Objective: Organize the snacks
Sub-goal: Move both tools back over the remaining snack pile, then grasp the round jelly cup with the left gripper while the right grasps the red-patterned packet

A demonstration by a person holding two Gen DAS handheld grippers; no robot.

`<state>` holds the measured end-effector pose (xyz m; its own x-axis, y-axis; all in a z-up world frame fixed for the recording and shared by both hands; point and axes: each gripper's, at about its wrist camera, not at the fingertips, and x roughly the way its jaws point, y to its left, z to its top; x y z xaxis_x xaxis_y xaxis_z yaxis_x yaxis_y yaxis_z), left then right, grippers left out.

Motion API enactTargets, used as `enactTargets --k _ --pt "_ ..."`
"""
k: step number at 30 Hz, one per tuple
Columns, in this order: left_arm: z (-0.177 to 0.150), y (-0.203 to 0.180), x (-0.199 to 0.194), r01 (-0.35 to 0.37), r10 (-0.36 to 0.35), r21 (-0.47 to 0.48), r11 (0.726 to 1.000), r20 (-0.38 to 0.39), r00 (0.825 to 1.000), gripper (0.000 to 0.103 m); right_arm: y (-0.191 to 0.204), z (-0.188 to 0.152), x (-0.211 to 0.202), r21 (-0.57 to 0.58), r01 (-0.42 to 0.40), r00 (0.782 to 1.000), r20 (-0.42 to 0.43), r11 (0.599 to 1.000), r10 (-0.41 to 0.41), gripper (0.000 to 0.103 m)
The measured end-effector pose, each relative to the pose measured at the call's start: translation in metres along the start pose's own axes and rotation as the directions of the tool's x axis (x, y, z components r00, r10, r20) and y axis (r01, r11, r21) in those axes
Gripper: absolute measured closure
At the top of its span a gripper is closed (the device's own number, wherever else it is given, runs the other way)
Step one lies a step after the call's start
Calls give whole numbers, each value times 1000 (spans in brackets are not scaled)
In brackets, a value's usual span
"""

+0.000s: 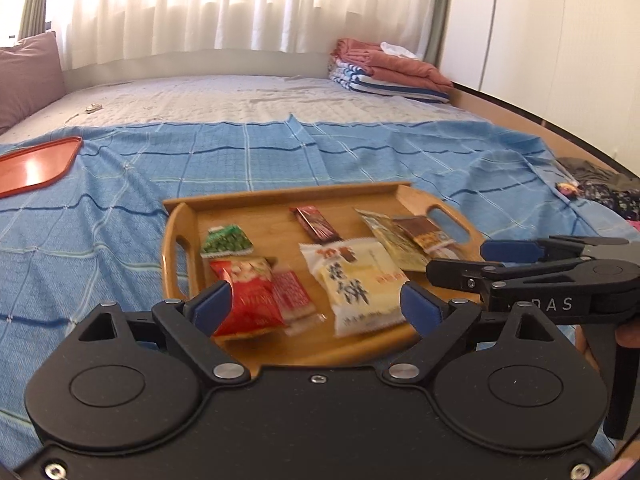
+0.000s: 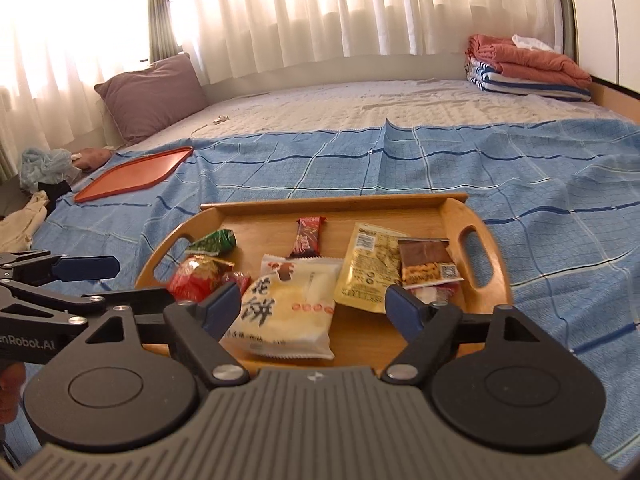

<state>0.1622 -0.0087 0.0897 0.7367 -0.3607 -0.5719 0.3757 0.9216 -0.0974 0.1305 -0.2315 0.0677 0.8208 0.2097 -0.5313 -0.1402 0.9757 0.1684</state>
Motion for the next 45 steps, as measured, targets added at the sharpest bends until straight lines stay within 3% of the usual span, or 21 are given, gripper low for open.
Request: enactTargets --k 12,25,28,36,45 --pt "-53 -26 -23 45 -45 15 999 -13 999 12 -10 -49 -43 -64 73 997 18 995 -72 15" --pt "-92 -55 -21 28 -28 72 997 -6 1000 16 -29 -100 -59 -52 190 982 23 980 -189 15" --pt "-96 -59 -19 37 -36 79 996 -11 999 20 -35 -107 -59 -33 212 977 27 977 -211 13" --pt "-102 -67 -8 105 -101 46 993 -68 993 53 -45 -125 -56 25 238 971 23 971 -239 12" --pt "-105 -65 1 104 -102 20 994 -80 992 55 -42 -130 -49 -5 256 966 26 967 -256 6"
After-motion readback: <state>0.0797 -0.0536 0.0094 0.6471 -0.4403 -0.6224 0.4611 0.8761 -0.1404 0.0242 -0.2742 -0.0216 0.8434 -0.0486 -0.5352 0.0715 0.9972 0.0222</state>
